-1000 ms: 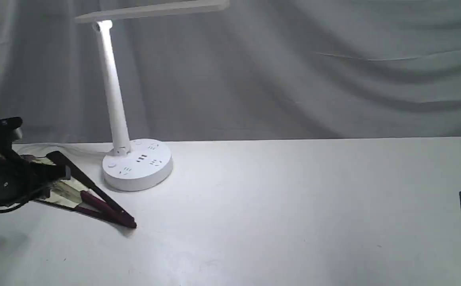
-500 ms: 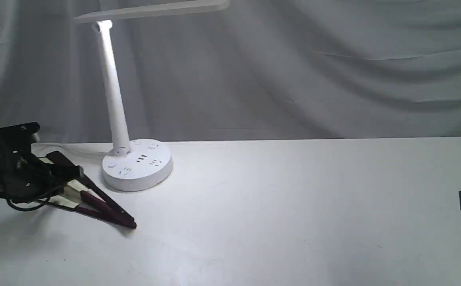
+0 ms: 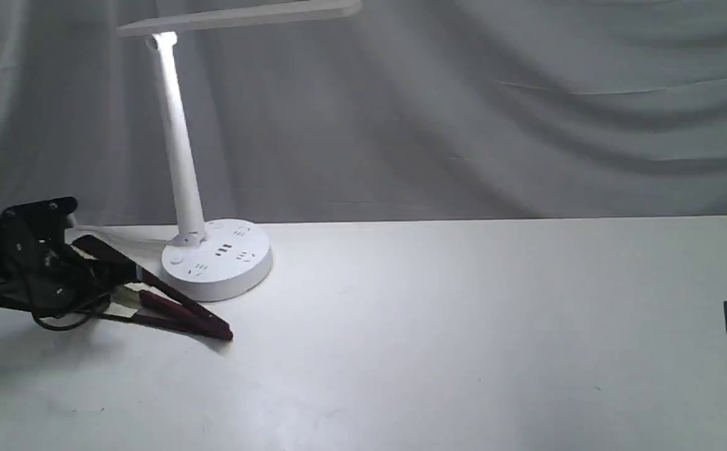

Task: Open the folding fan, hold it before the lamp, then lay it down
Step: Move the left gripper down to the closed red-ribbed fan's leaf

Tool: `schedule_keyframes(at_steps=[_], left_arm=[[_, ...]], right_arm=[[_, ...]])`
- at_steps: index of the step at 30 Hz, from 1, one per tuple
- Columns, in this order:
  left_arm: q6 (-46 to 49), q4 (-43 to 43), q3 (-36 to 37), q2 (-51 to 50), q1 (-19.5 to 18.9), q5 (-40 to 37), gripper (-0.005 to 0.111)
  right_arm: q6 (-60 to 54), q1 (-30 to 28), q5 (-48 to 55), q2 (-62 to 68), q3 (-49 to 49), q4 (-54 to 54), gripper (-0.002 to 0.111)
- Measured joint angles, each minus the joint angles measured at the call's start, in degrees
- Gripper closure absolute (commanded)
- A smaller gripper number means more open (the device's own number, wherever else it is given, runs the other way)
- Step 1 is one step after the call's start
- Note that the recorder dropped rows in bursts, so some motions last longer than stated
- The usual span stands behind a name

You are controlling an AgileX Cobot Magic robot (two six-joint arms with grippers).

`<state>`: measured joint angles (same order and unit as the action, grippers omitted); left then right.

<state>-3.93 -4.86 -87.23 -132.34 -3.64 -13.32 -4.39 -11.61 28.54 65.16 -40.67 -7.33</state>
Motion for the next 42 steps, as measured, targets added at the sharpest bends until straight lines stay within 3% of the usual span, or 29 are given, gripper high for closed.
schedule_keyframes(at_steps=[5, 16, 26, 34, 42], left_arm=[[0.57, 0.30, 0.00, -0.25, 0.00, 0.13, 0.074], [11.45, 0.95, -0.58, 0.47, -0.04, -6.15, 0.107], [18.20, 0.95, 0.14, 1.55, -0.04, -10.85, 0.107], [23.51, -1.32, 7.55, 5.40, -0.04, -8.05, 0.107], [25.85, -3.82, 10.89, 8.61, -0.14, -10.78, 0.107]], right_arm=[[0.00, 0.00, 0.00, 0.00, 0.00, 0.00, 0.071], [0.00, 0.00, -0.40, 0.00, 0.00, 0.00, 0.071], [-0.08, 0.00, -0.62, 0.00, 0.00, -0.13, 0.071], [-0.08, 0.00, -0.62, 0.00, 0.00, -0.13, 0.071], [-0.08, 0.00, -0.66, 0.00, 0.00, -0.13, 0.071]])
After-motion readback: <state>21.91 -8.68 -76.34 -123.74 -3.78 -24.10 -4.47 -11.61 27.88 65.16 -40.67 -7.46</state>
